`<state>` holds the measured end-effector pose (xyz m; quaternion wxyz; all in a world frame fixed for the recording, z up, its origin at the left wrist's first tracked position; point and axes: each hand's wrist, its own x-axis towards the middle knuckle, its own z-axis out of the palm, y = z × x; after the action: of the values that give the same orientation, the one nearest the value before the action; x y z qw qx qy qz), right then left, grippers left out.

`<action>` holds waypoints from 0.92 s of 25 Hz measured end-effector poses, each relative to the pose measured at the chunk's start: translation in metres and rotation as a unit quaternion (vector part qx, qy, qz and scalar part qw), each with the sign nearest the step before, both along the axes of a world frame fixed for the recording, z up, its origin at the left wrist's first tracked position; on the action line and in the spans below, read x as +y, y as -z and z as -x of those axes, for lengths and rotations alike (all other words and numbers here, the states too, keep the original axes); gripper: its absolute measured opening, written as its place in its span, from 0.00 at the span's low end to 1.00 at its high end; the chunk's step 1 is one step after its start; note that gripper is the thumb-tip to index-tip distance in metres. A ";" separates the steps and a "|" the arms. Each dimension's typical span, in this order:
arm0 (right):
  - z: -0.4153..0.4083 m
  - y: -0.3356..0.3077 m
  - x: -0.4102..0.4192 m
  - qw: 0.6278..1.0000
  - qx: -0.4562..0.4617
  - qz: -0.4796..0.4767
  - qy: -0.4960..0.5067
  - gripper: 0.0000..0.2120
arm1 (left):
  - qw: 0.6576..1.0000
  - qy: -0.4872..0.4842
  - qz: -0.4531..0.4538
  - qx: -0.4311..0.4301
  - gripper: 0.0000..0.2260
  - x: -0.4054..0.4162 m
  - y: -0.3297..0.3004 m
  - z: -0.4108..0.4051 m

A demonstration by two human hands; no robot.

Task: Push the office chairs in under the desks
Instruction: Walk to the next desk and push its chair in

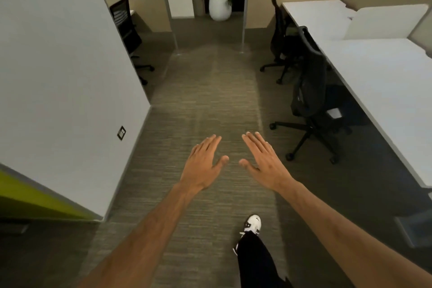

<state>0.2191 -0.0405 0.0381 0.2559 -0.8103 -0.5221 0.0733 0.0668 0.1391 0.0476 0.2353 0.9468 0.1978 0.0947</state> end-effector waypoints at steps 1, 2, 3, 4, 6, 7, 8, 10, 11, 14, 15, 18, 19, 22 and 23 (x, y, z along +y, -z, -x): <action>-0.010 0.005 0.009 1.000 0.005 0.000 0.000 0.38 | 1.000 0.001 -0.001 0.001 0.31 0.010 0.001 -0.011; -0.022 0.009 0.019 1.000 0.011 0.000 0.000 0.38 | 1.000 0.001 -0.002 0.002 0.31 0.021 0.003 -0.024; -0.035 0.012 0.030 1.000 0.015 0.000 0.000 0.38 | 1.000 0.000 -0.003 0.003 0.31 0.033 0.003 -0.037; -0.053 0.014 0.045 1.000 0.020 0.000 0.002 0.38 | 1.000 -0.002 -0.004 0.003 0.31 0.047 0.004 -0.053; -0.085 0.016 0.076 0.999 0.031 0.001 0.005 0.38 | 1.000 -0.010 0.001 0.000 0.31 0.073 0.005 -0.083; -0.102 0.015 0.093 0.999 0.038 0.004 0.005 0.38 | 1.000 -0.016 0.005 -0.002 0.30 0.088 0.004 -0.099; -0.116 0.013 0.109 0.999 0.045 0.007 0.002 0.39 | 1.000 -0.022 0.009 -0.001 0.30 0.101 0.002 -0.114; -0.152 0.006 0.146 0.999 0.053 0.008 -0.007 0.39 | 0.999 -0.032 0.006 0.004 0.30 0.132 -0.005 -0.150; -0.169 0.002 0.161 0.999 0.051 0.002 -0.011 0.39 | 0.999 -0.033 -0.001 0.007 0.30 0.146 -0.008 -0.167; -0.223 -0.009 0.201 0.999 0.043 -0.011 -0.010 0.38 | 0.999 -0.035 -0.013 0.002 0.30 0.182 -0.013 -0.218; -0.238 -0.011 0.209 0.999 0.043 -0.009 -0.005 0.38 | 0.999 -0.035 -0.010 -0.003 0.30 0.191 -0.015 -0.233; -0.281 -0.010 0.226 0.999 0.041 -0.015 0.004 0.37 | 1.000 -0.018 -0.006 -0.001 0.30 0.214 -0.011 -0.279; -0.298 -0.008 0.232 0.999 0.042 -0.018 0.010 0.38 | 1.000 -0.011 -0.004 0.002 0.30 0.224 -0.007 -0.299; -0.342 0.002 0.248 0.997 0.061 -0.019 0.052 0.37 | 1.000 0.011 0.012 0.006 0.29 0.252 0.008 -0.353; -0.356 0.004 0.254 0.995 0.069 -0.018 0.067 0.36 | 1.000 0.023 0.017 0.007 0.29 0.261 0.013 -0.371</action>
<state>0.5755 0.2139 0.0338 0.3103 -0.8317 -0.4489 0.1026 0.4380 0.3997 0.0347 0.2520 0.9478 0.1790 0.0787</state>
